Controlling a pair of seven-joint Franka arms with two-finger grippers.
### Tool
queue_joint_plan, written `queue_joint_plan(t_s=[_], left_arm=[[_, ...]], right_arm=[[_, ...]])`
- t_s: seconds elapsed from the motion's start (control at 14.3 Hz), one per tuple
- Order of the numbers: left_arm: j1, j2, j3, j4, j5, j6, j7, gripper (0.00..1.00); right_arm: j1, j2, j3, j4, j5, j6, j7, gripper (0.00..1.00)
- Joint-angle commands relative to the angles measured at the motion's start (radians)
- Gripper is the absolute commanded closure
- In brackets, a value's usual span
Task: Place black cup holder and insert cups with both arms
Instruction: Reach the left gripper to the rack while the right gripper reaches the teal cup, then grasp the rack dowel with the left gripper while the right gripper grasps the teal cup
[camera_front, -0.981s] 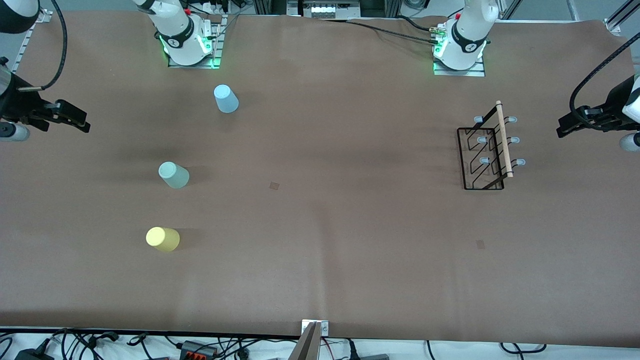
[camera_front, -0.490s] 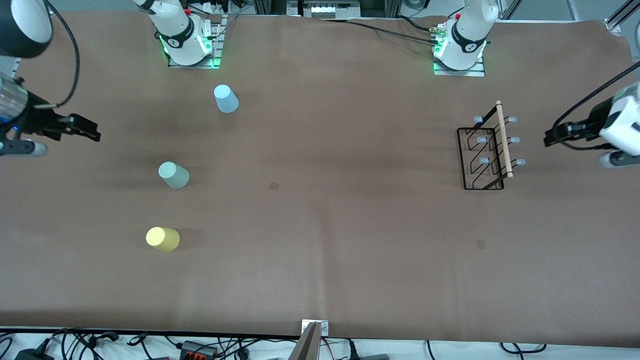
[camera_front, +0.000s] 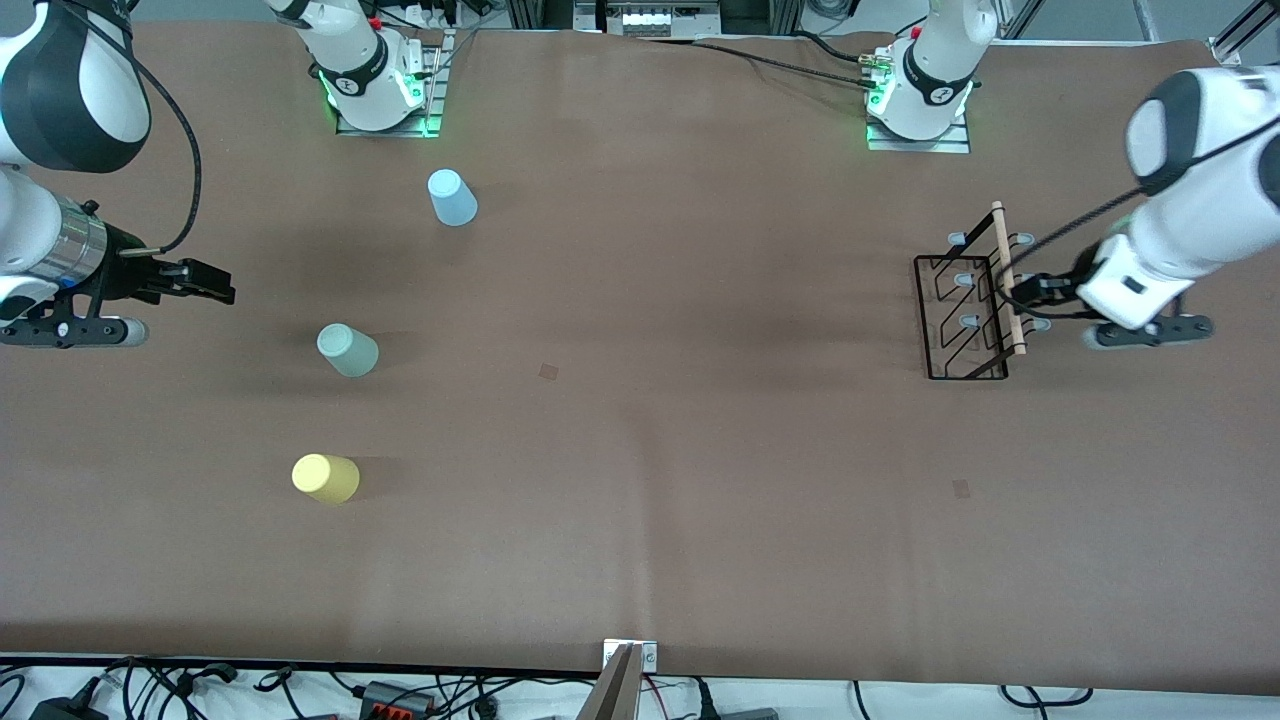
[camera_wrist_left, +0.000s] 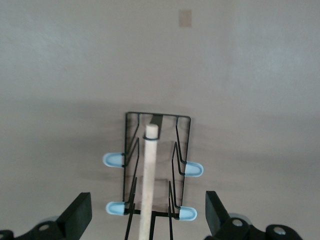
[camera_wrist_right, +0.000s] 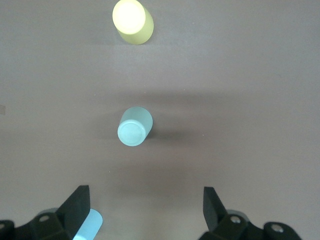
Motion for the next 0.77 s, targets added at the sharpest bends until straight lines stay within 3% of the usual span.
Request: queue_joint_plan(t_s=[0.0,0.28,0.49,0.7], left_arm=[[0.01,-0.086,-0.015,-0.142,-0.013,0.066,0.024,0.0],[0.01,-0.115,-0.032,-0.232,-0.011,0.092,0.031,0.0],[0.035,-0.112,-0.03,-0.284,-0.013,0.156,0.106,0.06],[0.045,-0.109,-0.03,-0.302,-0.013,0.162,0.108,0.33]], right_arm=[[0.002,0.0,0.002,0.005,0.004,0.0,0.005,0.0],[0.003,0.0,0.002,0.011,0.0,-0.002,-0.003,0.0],[0.009,0.012,0.002,0.008,0.004,0.03,0.007,0.0],[0.016,0.038,0.002,-0.02,0.003,0.076,0.008,0.0]])
